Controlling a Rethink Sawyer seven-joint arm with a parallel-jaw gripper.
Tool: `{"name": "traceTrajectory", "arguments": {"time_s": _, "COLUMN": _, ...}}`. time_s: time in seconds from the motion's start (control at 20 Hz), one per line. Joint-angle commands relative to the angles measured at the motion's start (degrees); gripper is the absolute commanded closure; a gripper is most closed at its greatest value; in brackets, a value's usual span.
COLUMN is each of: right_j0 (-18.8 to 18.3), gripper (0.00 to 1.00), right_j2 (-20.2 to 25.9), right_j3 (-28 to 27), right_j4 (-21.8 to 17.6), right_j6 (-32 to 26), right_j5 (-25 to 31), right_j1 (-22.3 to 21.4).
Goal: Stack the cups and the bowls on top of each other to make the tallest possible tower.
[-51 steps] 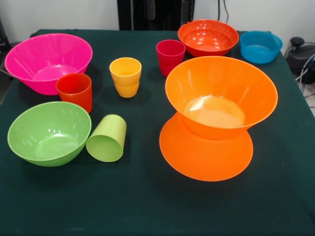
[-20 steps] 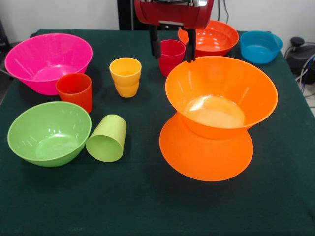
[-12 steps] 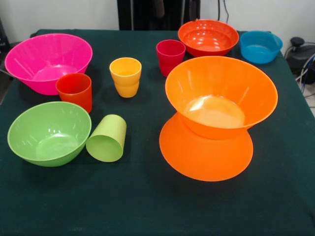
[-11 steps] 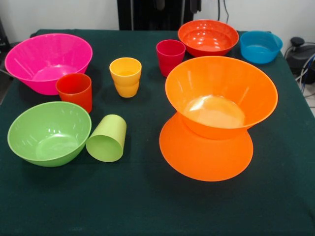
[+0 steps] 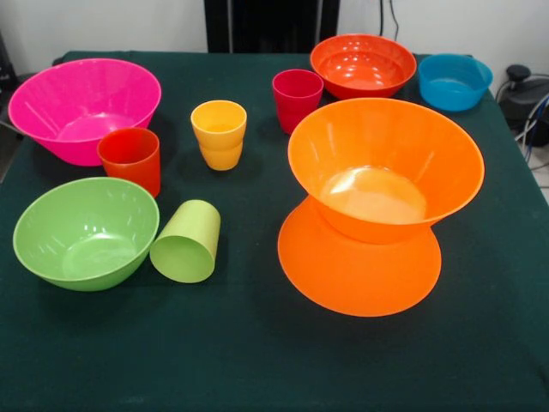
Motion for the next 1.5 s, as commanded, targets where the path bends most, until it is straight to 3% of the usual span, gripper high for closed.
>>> {"name": "traceTrajectory", "arguments": {"time_s": 0.05, "right_j0": 0.8, "gripper": 0.0, "right_j2": -4.0, "right_j3": 7.8, "right_j4": -4.1, "right_j6": 7.7, "right_j5": -8.8, "right_j1": 3.4}}
{"name": "traceTrajectory", "arguments": {"time_s": 0.2, "right_j0": 0.7, "gripper": 0.0, "right_j2": -5.0, "right_j3": 8.6, "right_j4": -5.1, "right_j6": 4.3, "right_j5": -8.9, "right_j1": 3.1}}
{"name": "traceTrajectory", "arguments": {"time_s": 0.5, "right_j0": 1.2, "gripper": 0.0, "right_j2": -9.0, "right_j3": 14.1, "right_j4": -4.9, "right_j6": 6.2, "right_j5": -14.2, "right_j1": 1.2}}
{"name": "traceTrajectory", "arguments": {"time_s": 0.95, "right_j0": -1.1, "gripper": 0.0, "right_j2": -10.5, "right_j3": 19.5, "right_j4": -1.9, "right_j6": 3.1, "right_j5": -18.5, "right_j1": -0.1}}
{"name": "traceTrajectory", "arguments": {"time_s": 1.3, "right_j0": -3.3, "gripper": 0.0, "right_j2": -10.8, "right_j3": 20.2, "right_j4": -2.8, "right_j6": 1.6, "right_j5": -24.3, "right_j1": 3.0}}
{"name": "traceTrajectory", "arguments": {"time_s": 1.5, "right_j0": -2.8, "gripper": 0.0, "right_j2": -11.6, "right_j3": 21.4, "right_j4": -2.8, "right_j6": 3.6, "right_j5": -26.1, "right_j1": 3.1}}
